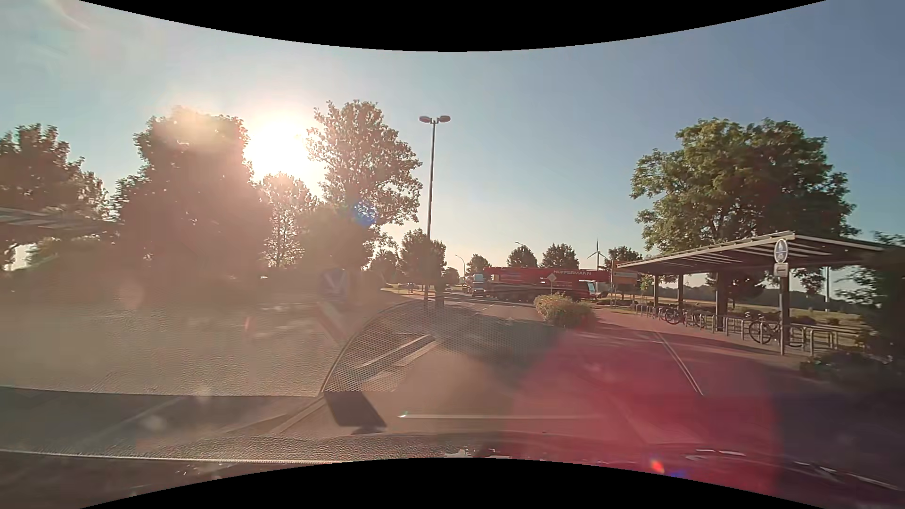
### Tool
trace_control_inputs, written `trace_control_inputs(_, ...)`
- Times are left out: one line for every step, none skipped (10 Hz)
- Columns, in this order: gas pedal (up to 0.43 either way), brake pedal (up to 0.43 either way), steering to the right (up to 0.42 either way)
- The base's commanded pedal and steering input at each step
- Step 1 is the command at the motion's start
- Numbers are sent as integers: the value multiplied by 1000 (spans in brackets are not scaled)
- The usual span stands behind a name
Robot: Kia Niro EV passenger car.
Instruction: Follow the waypoints while adhering to traffic rules and regulations
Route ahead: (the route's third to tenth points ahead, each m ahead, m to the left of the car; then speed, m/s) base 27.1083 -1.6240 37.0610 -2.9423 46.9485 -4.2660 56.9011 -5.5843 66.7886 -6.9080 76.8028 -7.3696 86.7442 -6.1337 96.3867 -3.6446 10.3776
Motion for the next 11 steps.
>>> trace_control_inputs(130,0,59)
trace_control_inputs(130,0,59)
trace_control_inputs(130,0,59)
trace_control_inputs(130,0,58)
trace_control_inputs(130,0,53)
trace_control_inputs(138,0,45)
trace_control_inputs(138,0,41)
trace_control_inputs(150,0,39)
trace_control_inputs(169,0,39)
trace_control_inputs(177,0,39)
trace_control_inputs(177,0,37)
